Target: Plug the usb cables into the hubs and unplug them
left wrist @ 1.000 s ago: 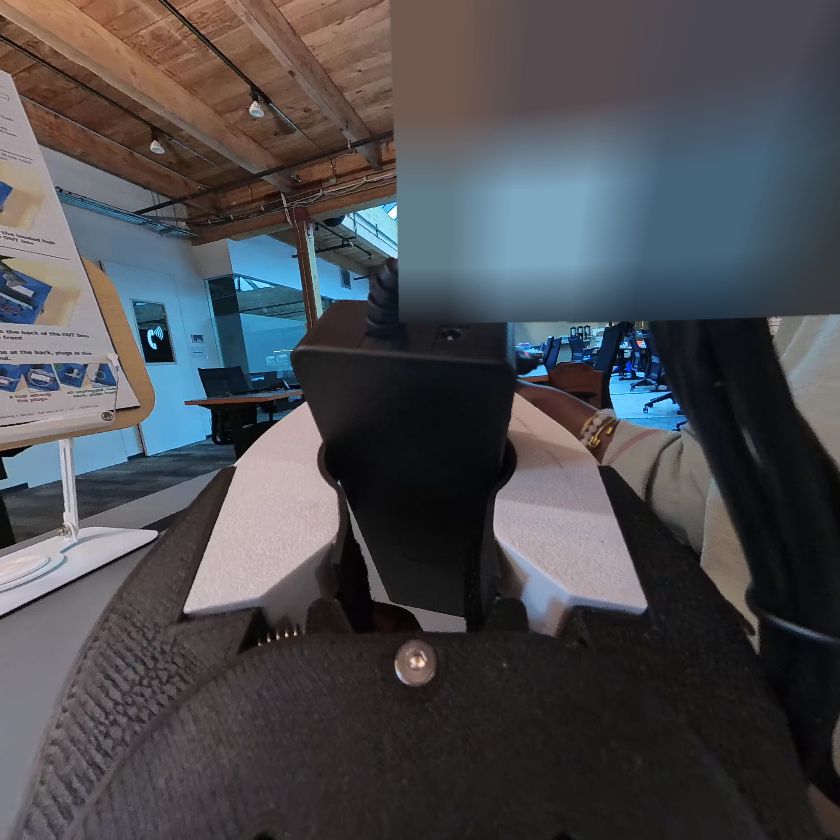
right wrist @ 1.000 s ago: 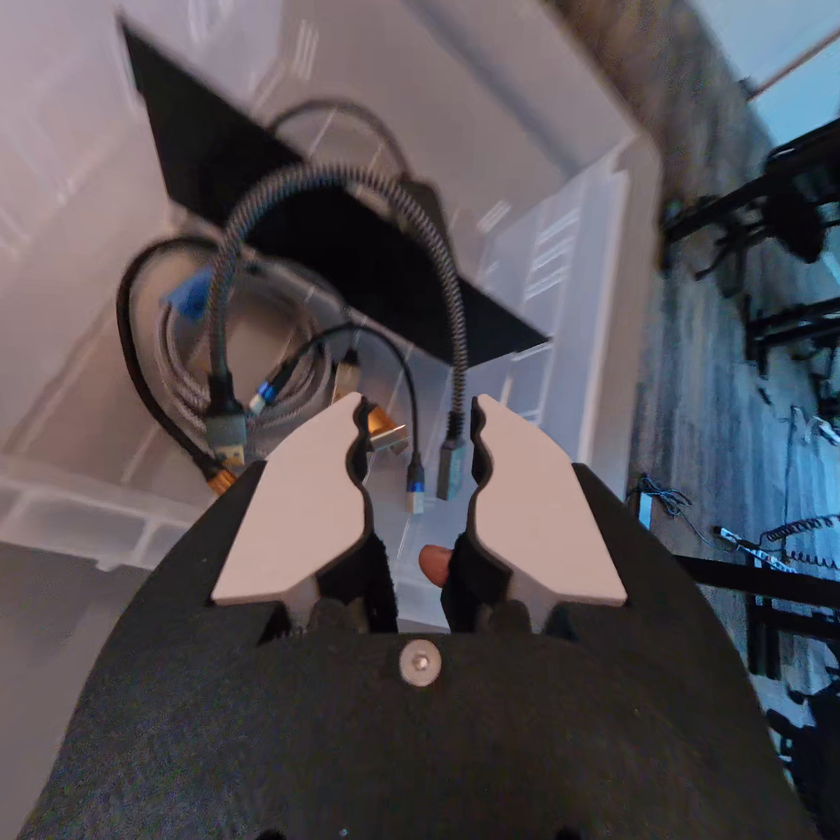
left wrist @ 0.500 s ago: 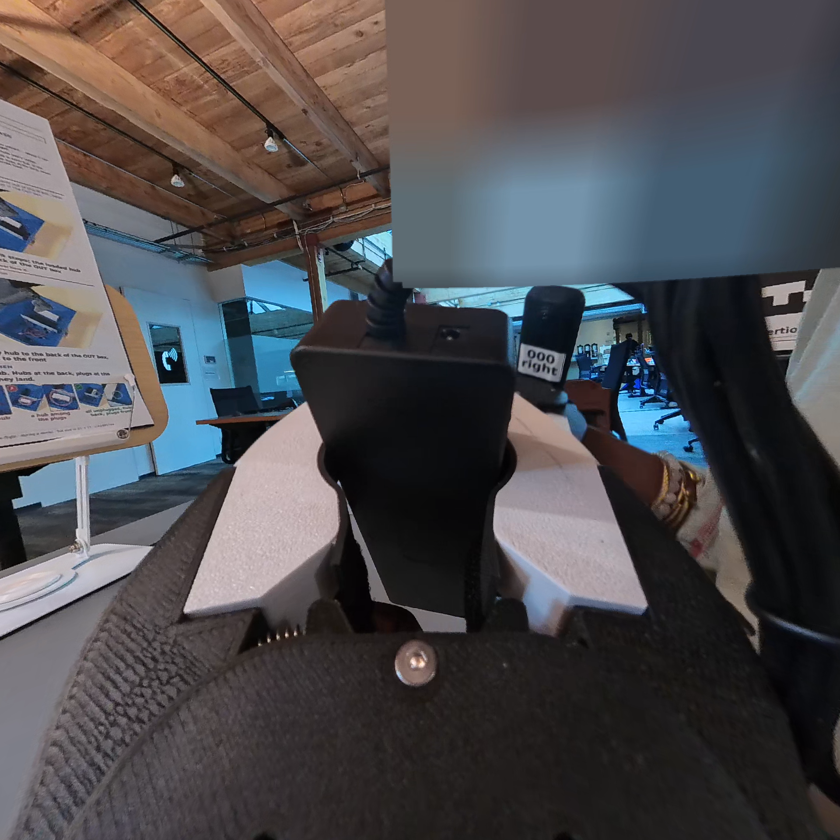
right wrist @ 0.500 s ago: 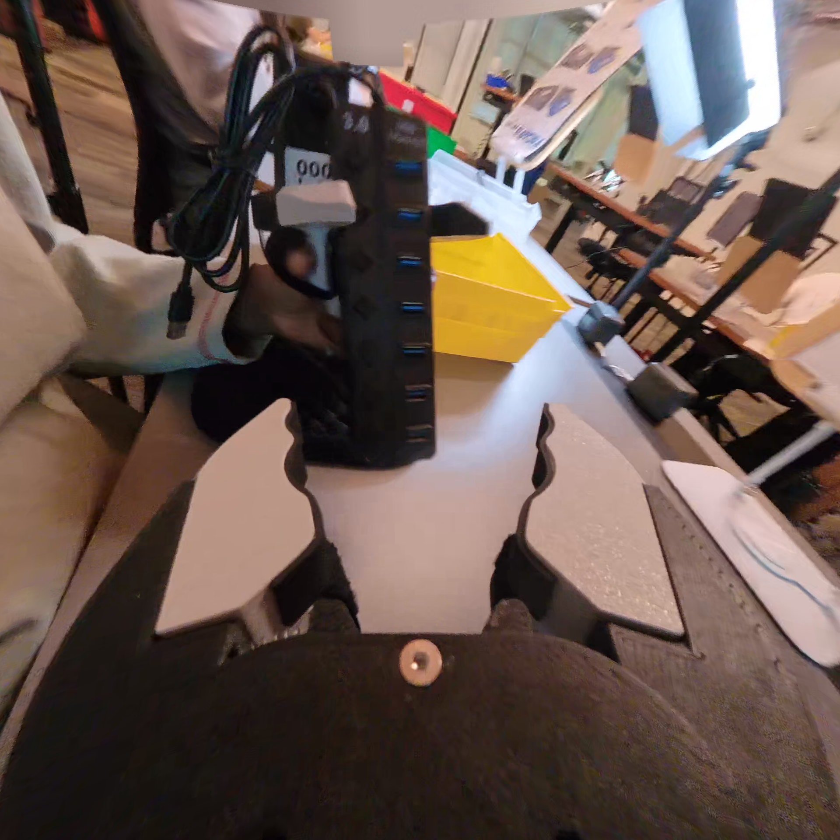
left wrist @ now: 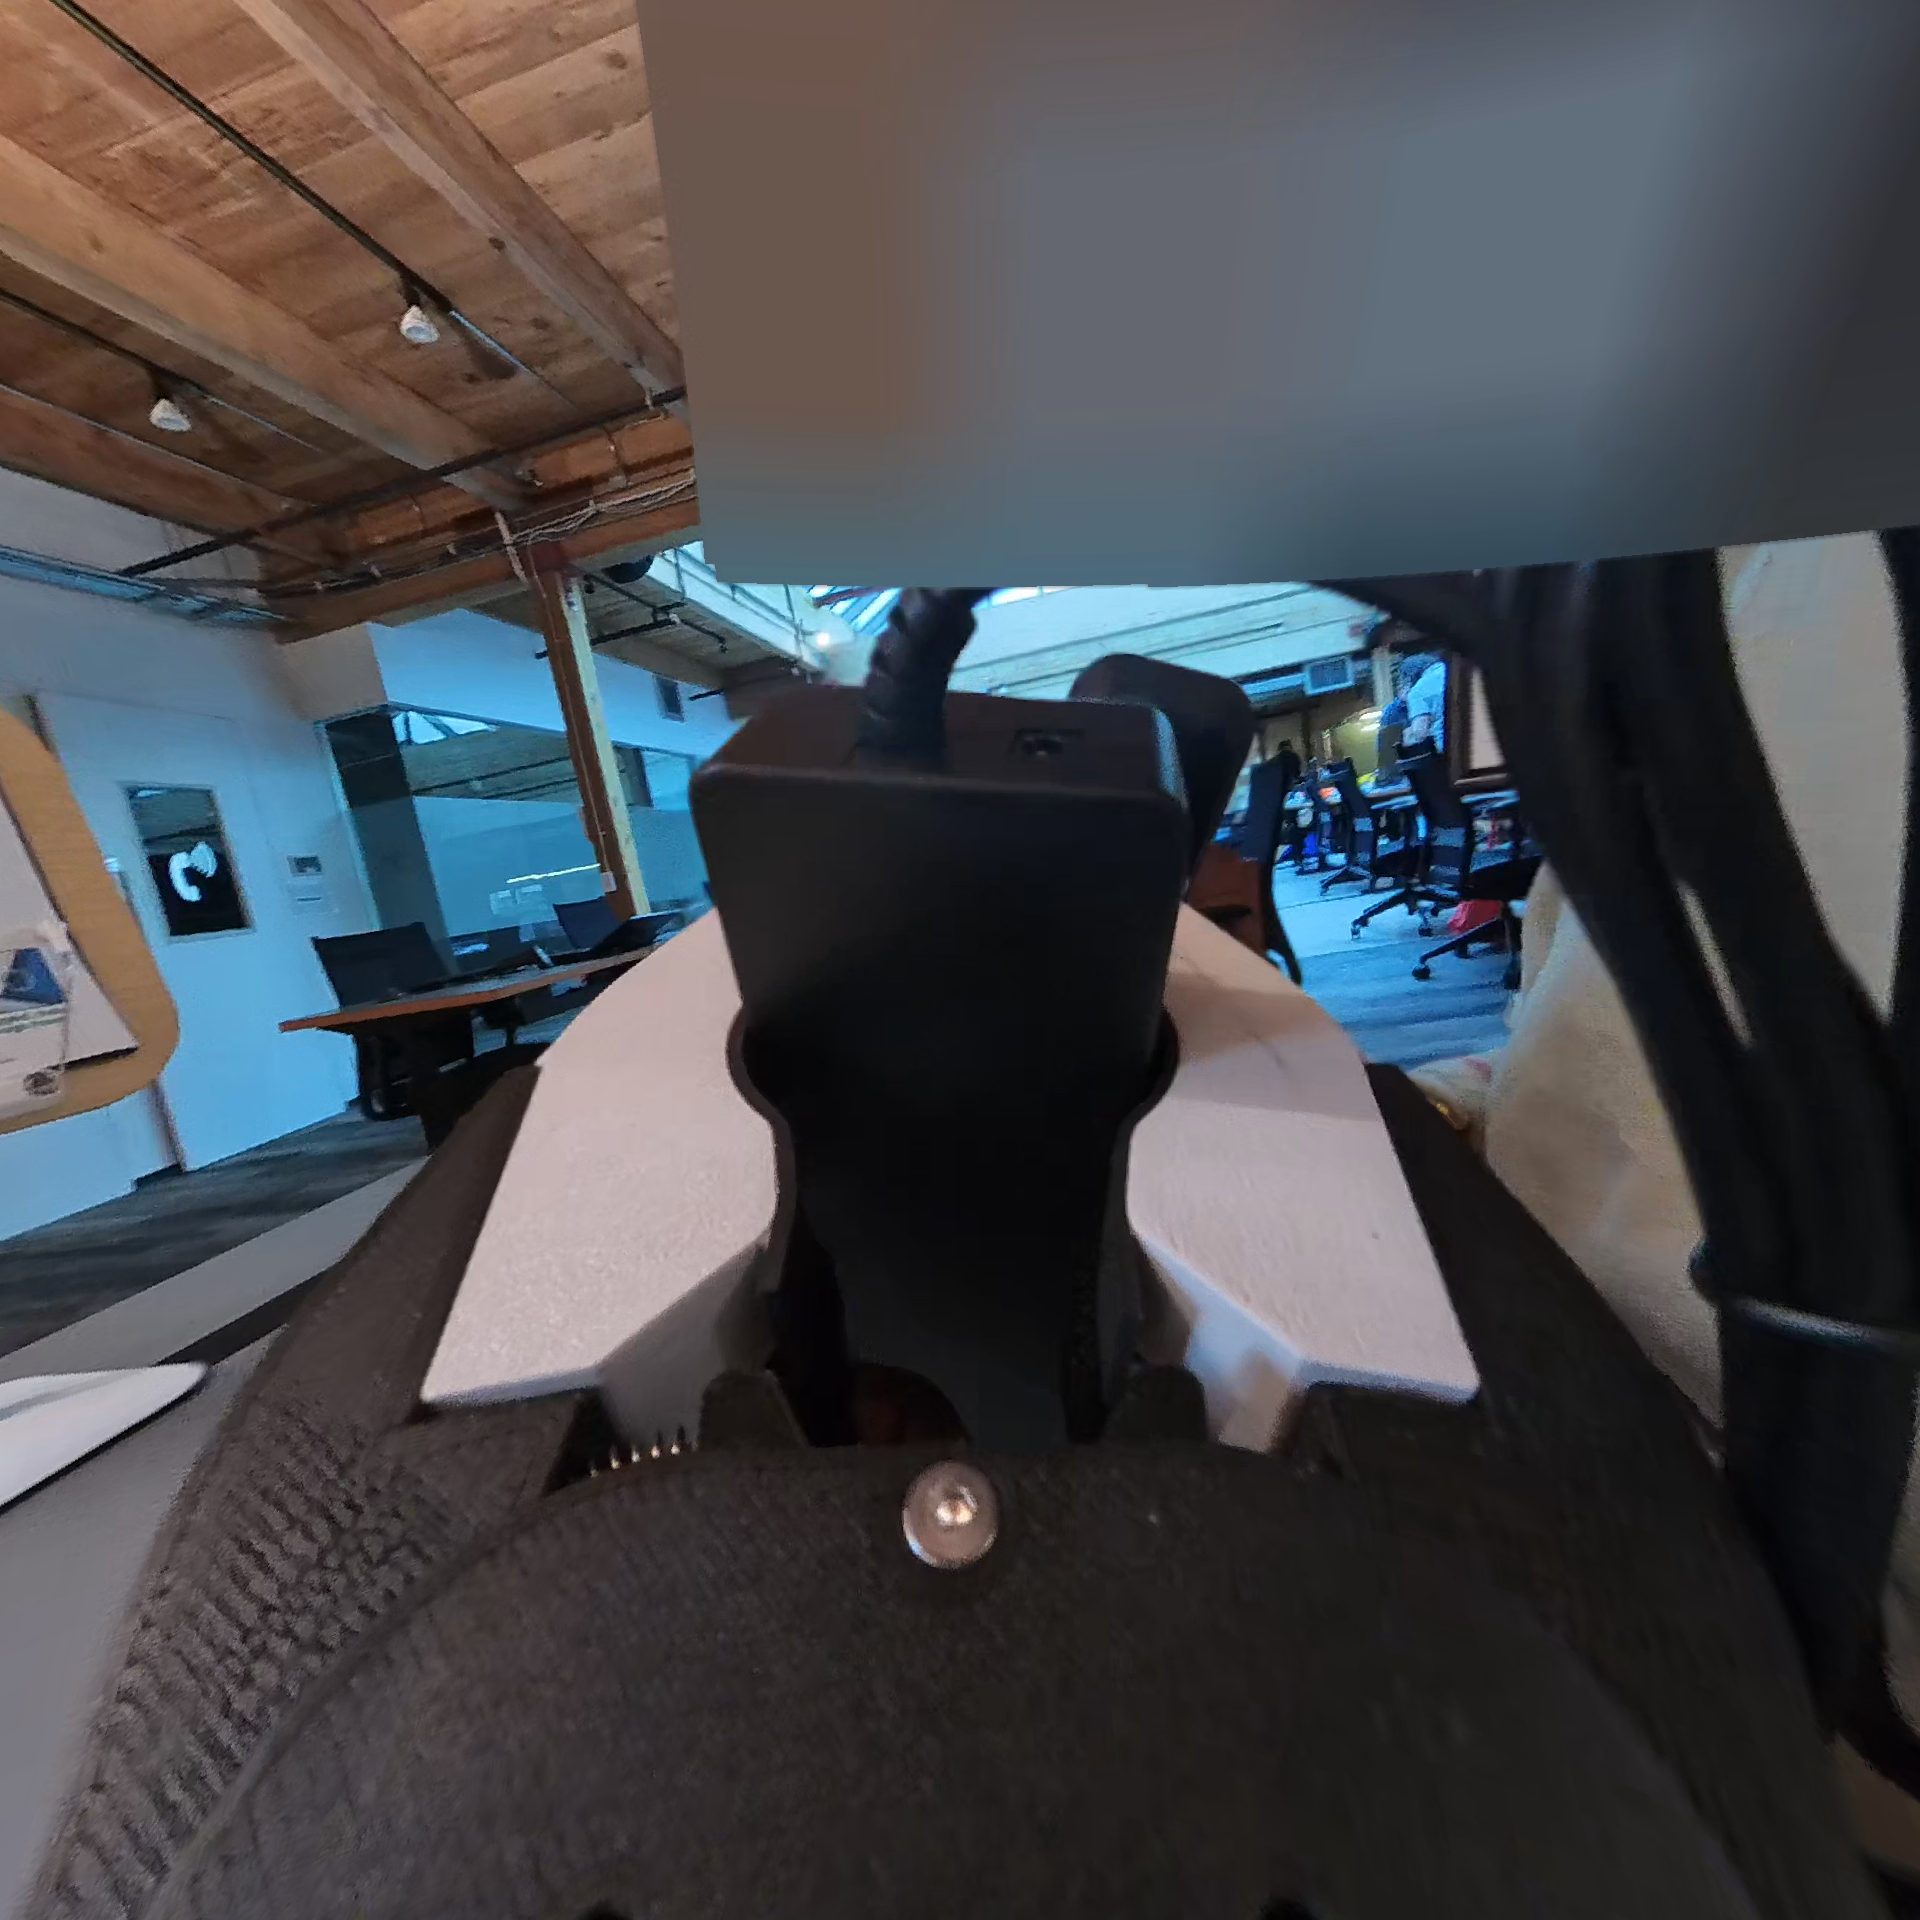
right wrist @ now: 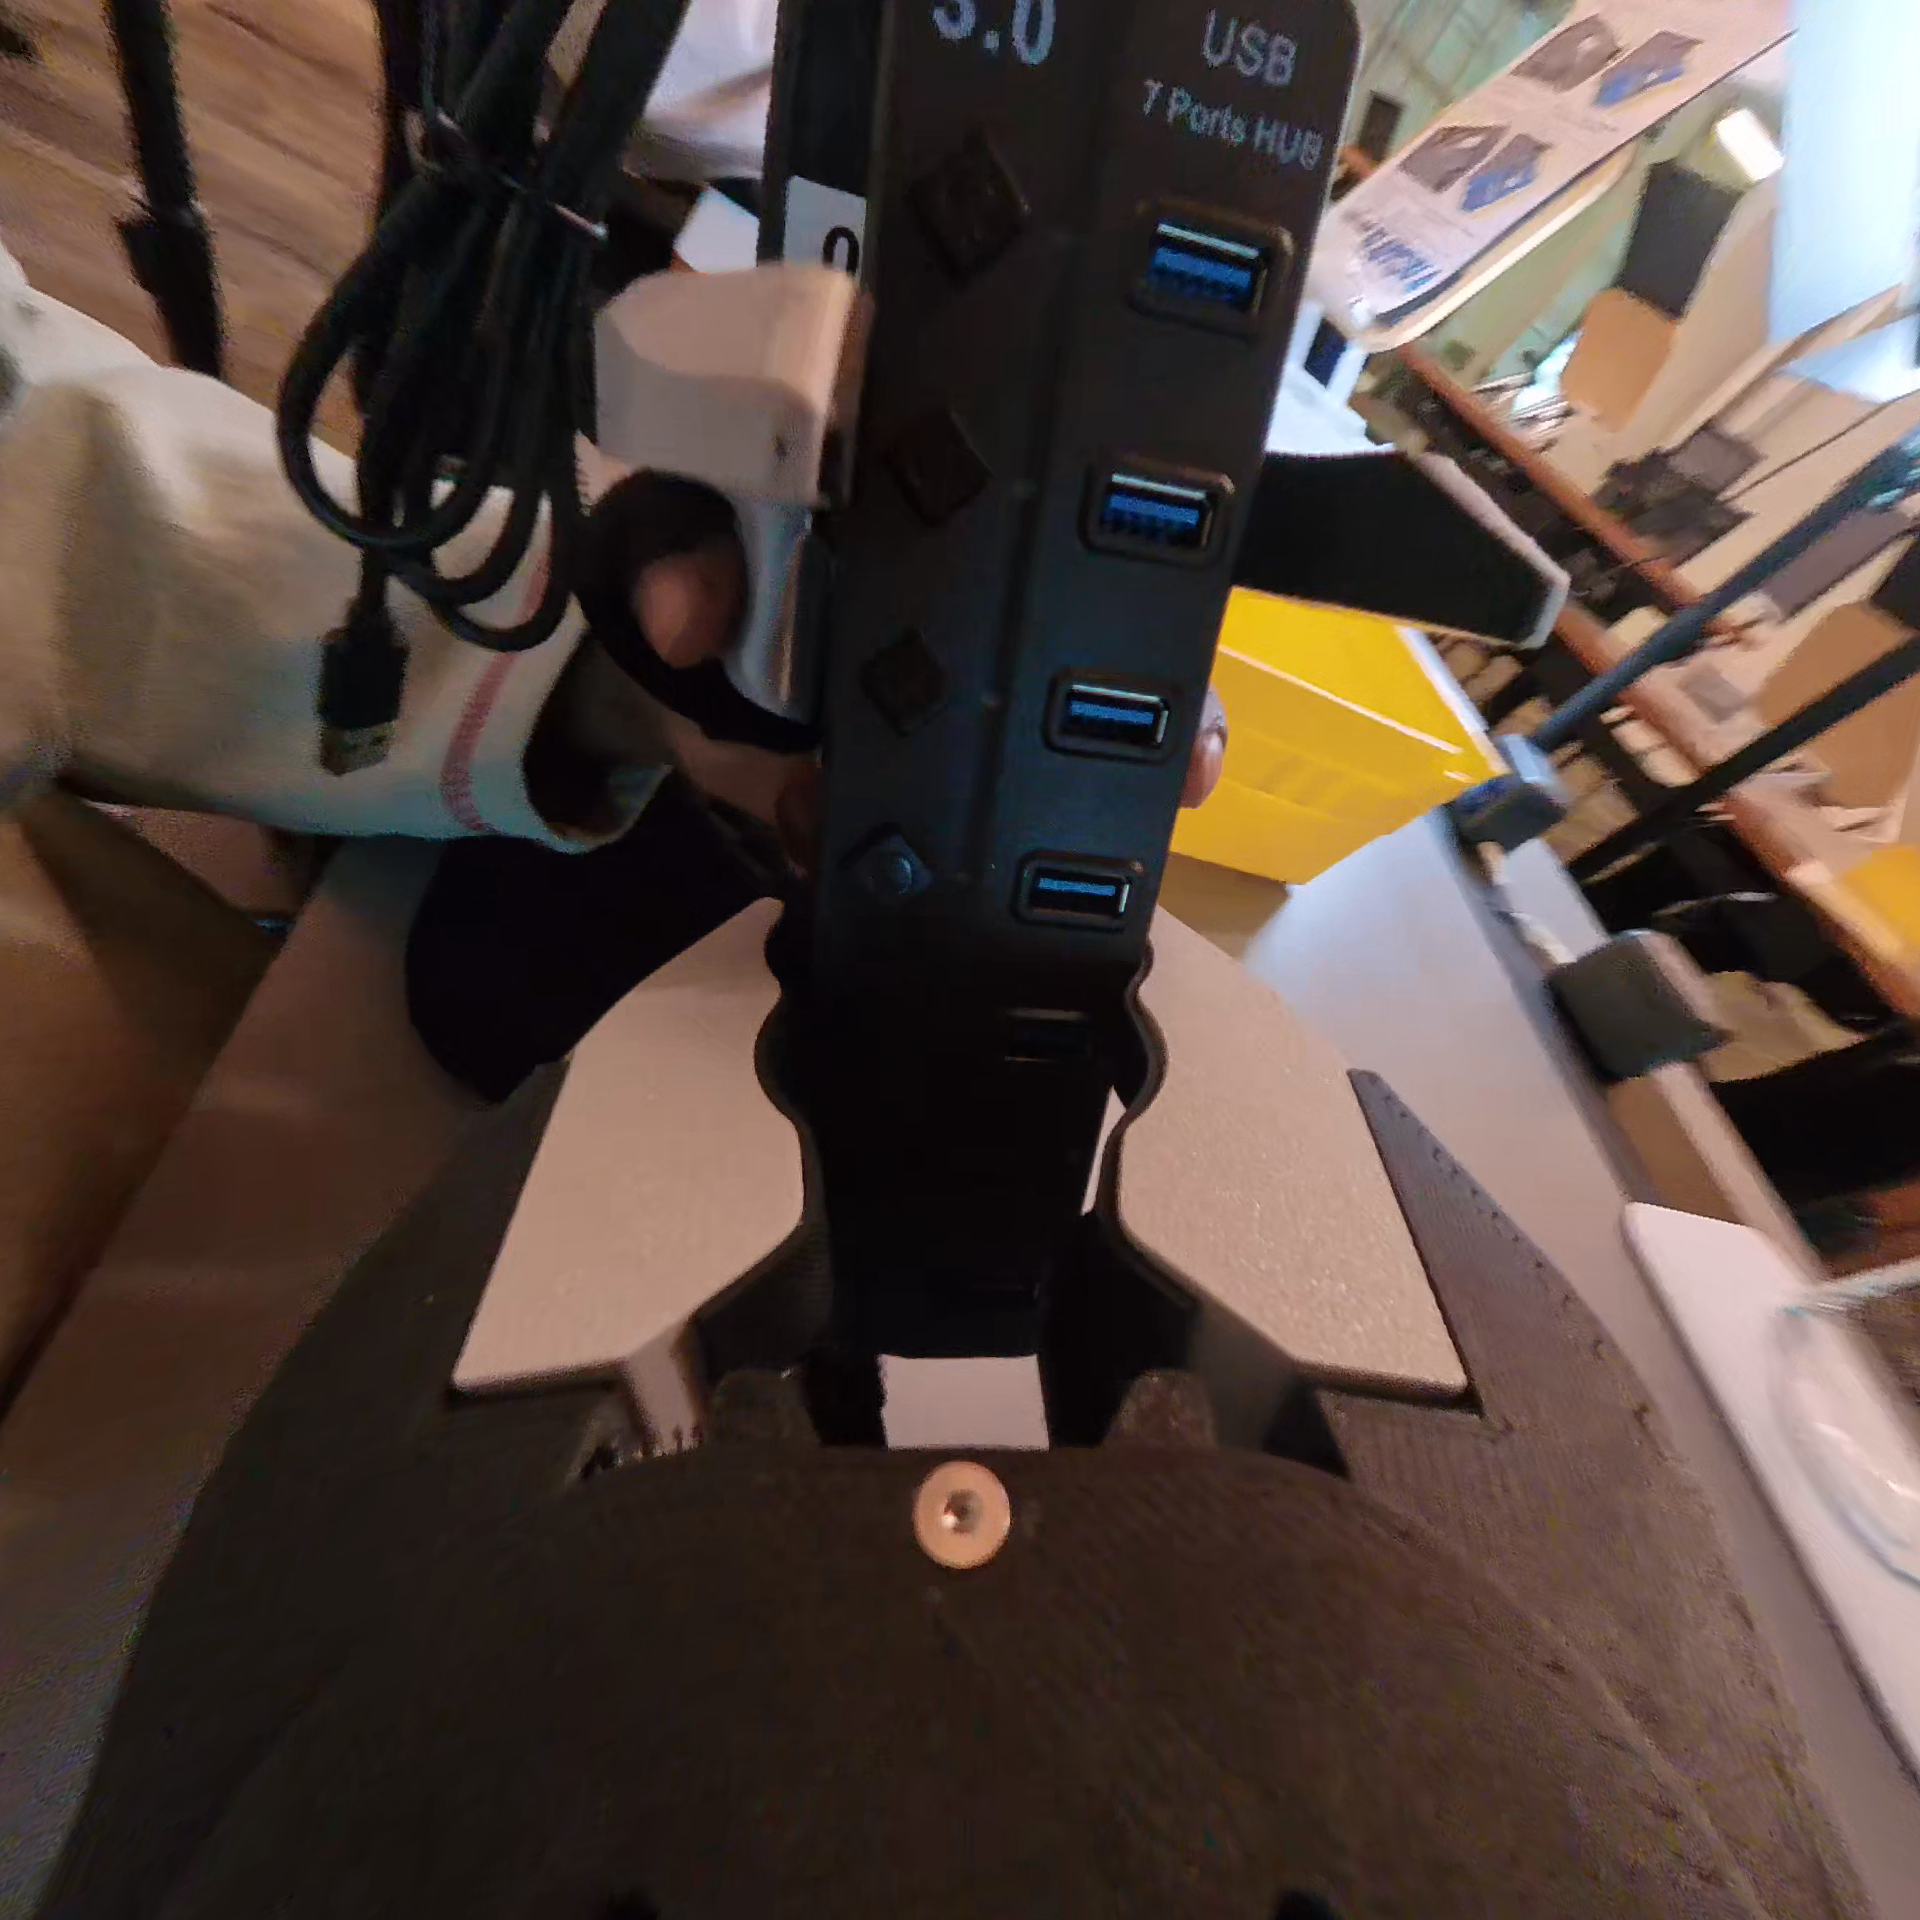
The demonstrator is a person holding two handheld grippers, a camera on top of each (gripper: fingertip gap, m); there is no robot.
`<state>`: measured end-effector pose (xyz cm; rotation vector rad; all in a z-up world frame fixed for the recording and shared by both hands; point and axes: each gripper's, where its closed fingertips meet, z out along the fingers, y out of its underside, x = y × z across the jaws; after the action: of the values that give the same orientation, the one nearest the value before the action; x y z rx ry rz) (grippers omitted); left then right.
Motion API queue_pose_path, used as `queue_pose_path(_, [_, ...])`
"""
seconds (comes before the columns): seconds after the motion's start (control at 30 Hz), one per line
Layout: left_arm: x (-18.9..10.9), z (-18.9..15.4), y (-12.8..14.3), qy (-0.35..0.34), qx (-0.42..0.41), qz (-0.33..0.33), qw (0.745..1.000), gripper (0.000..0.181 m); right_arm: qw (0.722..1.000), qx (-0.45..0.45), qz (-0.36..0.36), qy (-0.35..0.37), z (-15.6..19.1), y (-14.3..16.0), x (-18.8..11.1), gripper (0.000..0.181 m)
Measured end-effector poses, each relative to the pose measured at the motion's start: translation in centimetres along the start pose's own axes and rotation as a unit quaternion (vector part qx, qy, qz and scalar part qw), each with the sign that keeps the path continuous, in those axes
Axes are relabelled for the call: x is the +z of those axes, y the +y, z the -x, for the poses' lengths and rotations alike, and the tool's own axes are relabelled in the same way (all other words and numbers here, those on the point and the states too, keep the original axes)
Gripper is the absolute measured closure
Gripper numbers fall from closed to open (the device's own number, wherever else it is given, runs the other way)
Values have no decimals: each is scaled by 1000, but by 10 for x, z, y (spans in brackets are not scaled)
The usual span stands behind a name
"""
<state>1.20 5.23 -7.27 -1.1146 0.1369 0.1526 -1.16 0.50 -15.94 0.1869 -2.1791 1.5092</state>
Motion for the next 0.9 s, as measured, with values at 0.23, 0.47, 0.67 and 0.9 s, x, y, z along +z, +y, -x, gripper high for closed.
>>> queue_pose_path(0.23, [0, 15, -9, -46, 17, -51, 998, 82, 975, -143, 19, 168, -38, -16, -41, 125])
queue_pose_path(0.47, [-1, 47, 10, -149, 102, 11, 984, 62, 893, -250, 68, 367, -95, -48, -141, 125])
queue_pose_path(0.67, [-6, 66, 58, -196, 150, 172, 954, 77, 794, -251, 200, 516, -160, -44, -264, 124])
queue_pose_path(0.9, [-15, 76, 60, -223, 149, 189, 945, 113, 666, -256, 394, 580, -214, -14, -399, 125])
